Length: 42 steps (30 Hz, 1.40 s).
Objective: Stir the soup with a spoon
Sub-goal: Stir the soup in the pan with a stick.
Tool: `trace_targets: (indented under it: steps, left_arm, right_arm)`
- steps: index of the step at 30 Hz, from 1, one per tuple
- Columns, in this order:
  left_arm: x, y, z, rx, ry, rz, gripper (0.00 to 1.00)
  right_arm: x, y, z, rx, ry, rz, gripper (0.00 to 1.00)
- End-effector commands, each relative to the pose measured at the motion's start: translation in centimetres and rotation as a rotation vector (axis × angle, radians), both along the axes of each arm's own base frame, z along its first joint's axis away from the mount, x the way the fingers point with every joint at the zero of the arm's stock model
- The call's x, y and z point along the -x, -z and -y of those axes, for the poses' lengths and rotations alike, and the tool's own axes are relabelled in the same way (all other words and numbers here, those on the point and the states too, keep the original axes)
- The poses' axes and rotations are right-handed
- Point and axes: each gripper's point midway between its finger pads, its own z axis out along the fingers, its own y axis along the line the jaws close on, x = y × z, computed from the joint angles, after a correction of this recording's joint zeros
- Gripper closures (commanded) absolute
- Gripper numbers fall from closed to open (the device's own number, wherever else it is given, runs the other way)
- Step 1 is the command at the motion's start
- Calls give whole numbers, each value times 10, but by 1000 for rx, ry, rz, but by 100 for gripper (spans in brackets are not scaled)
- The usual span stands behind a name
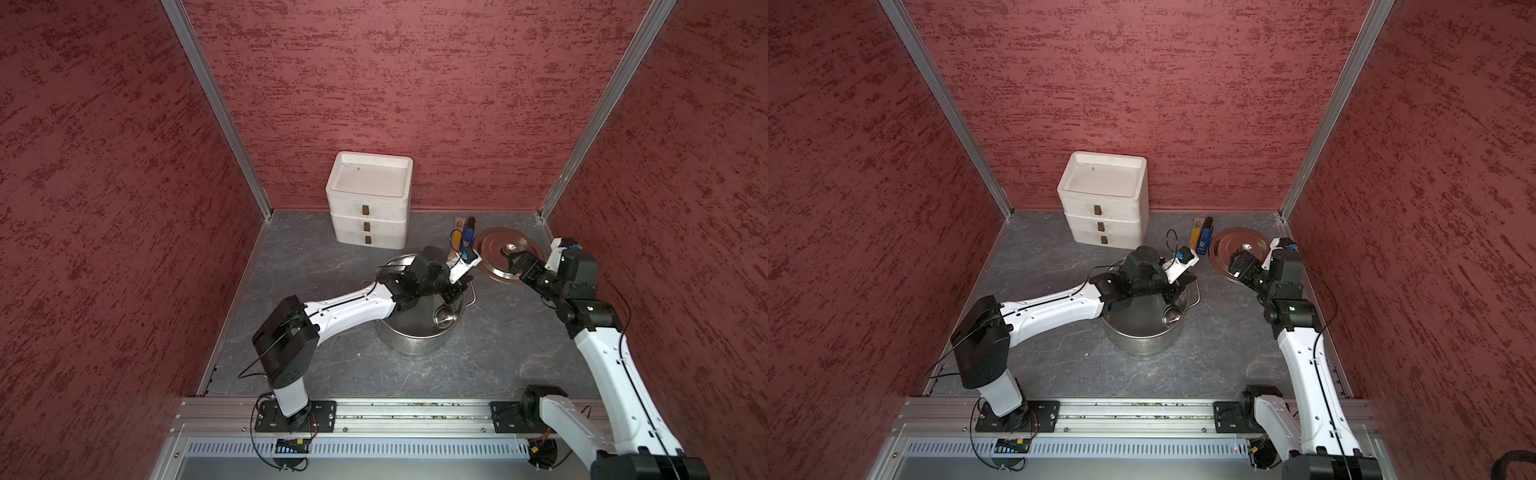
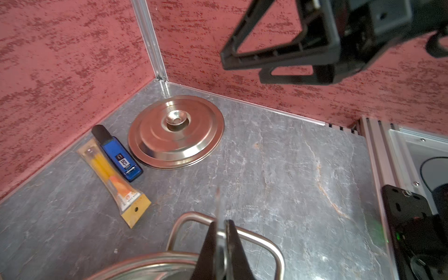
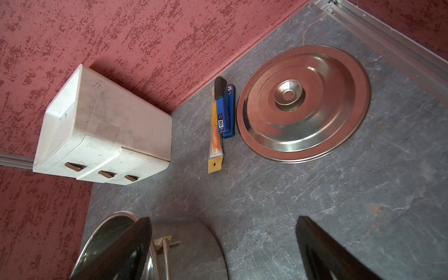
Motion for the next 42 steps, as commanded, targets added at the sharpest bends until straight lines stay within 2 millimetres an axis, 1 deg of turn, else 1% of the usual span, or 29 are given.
trace_targets:
  steps: [1, 3, 6, 9, 12, 16, 19, 22, 25, 27, 30, 33, 36, 39, 42]
  left_arm:
    - [26, -23, -6, 42, 33, 6, 100]
    - [41, -21, -17, 20, 28, 0, 100]
    - [51, -13, -39, -9, -18, -21, 100]
    - [54, -7, -67, -27, -94, -29, 100]
    - [50, -4, -95, -46, -172, -31, 100]
    - [35, -1, -131, -42, -280, -42, 100]
    - [12, -3, -157, -28, -367, -39, 100]
    - [-9, -5, -173, -22, -416, -21, 100]
    - [-30, -11, -180, -15, -437, 8, 100]
    - [-44, -13, -180, -10, -443, 22, 100]
    - [-63, -20, -172, -2, -428, 45, 100]
    - [-78, -30, -156, 11, -397, 77, 100]
    - [-92, -33, -134, 26, -359, 87, 100]
    - [-98, -33, -111, 27, -310, 97, 100]
    - [-93, -37, -86, 35, -241, 106, 100]
  right_arm:
    - [1, -7, 3, 13, 6, 31, 2]
    - [2, -4, 2, 7, 4, 28, 2]
    - [3, -1, 1, -2, 0, 26, 3]
    - [4, 3, -1, -7, -5, 19, 3]
    - [3, 5, -2, -13, -11, 15, 3]
    - [1, 4, -3, -26, -13, 17, 3]
    - [0, 3, -4, -35, -10, 20, 3]
    - [1, 1, -4, -35, -9, 22, 3]
    - [2, -1, -3, -34, -7, 21, 3]
    - [3, -4, -2, -28, -2, 24, 3]
    - [5, -7, -1, -23, 4, 30, 3]
    - [7, -9, 0, -21, 7, 30, 3]
    - [9, -10, -1, -21, 7, 28, 3]
    - [9, -11, 0, -15, 8, 27, 3]
    - [9, -14, 1, -8, 10, 30, 3]
